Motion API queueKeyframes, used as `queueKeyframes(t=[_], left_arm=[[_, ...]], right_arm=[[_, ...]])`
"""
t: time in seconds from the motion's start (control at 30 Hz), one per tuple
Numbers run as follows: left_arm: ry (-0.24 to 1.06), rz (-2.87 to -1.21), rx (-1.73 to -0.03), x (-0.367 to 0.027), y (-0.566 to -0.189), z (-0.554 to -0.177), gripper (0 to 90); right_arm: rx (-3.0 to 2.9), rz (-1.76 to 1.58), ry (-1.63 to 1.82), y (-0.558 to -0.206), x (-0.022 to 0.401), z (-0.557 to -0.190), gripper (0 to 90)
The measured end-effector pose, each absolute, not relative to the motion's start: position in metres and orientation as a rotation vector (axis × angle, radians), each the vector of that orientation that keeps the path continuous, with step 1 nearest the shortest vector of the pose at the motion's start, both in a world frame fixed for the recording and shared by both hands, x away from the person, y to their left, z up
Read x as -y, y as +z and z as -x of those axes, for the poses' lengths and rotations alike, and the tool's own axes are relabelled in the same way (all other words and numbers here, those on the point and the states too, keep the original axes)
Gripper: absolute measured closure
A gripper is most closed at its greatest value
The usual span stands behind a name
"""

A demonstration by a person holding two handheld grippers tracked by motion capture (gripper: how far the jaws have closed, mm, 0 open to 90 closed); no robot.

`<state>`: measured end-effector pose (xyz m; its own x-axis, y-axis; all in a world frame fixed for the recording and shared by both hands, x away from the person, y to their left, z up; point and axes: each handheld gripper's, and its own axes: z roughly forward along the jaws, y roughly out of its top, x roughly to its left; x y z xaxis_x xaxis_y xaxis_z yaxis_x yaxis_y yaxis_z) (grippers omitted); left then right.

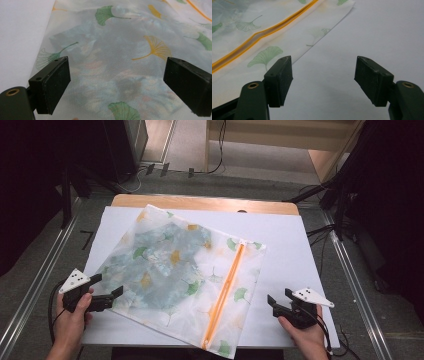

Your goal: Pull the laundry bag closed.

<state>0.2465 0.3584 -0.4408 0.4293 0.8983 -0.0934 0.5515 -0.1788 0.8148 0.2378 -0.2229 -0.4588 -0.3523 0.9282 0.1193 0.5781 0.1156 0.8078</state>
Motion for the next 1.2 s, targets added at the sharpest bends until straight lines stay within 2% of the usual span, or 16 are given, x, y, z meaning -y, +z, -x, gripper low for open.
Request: queueKeyframes(t=[0.07,0.17,0.23,0.33,0.47,0.8,1.2], left_arm=[[0.561,-1.889,-1.252,-0.36,-0.441,-0.247,11.9],[0.551,-1.884,-1.303,-0.367,-0.441,-0.249,7.6],[0.594,-1.885,-1.392,-0.373,-0.443,-0.25,6.7],[0.6,-1.871,-1.427,-0.378,-0.444,-0.25,5.7],[0.556,-1.886,-1.469,-0.387,-0.448,-0.252,5.0],[0.469,-1.94,-1.468,-0.384,-0.457,-0.257,4.3],[0.465,-1.981,-1.473,-0.374,-0.458,-0.261,2.8]], right_arm=[[-1.99,-1.466,1.14,-0.458,0.214,-0.237,33.1],[-2.017,-1.46,1.144,-0.456,0.205,-0.236,34.8],[-2.038,-1.45,1.15,-0.456,0.198,-0.236,36.0],[-2.063,-1.431,1.14,-0.458,0.186,-0.235,36.5],[-2.074,-1.432,1.107,-0.46,0.177,-0.235,36.4],[-2.127,-1.512,1.04,-0.477,0.171,-0.244,34.9],[-2.163,-1.46,0.991,-0.481,0.149,-0.247,33.7]])
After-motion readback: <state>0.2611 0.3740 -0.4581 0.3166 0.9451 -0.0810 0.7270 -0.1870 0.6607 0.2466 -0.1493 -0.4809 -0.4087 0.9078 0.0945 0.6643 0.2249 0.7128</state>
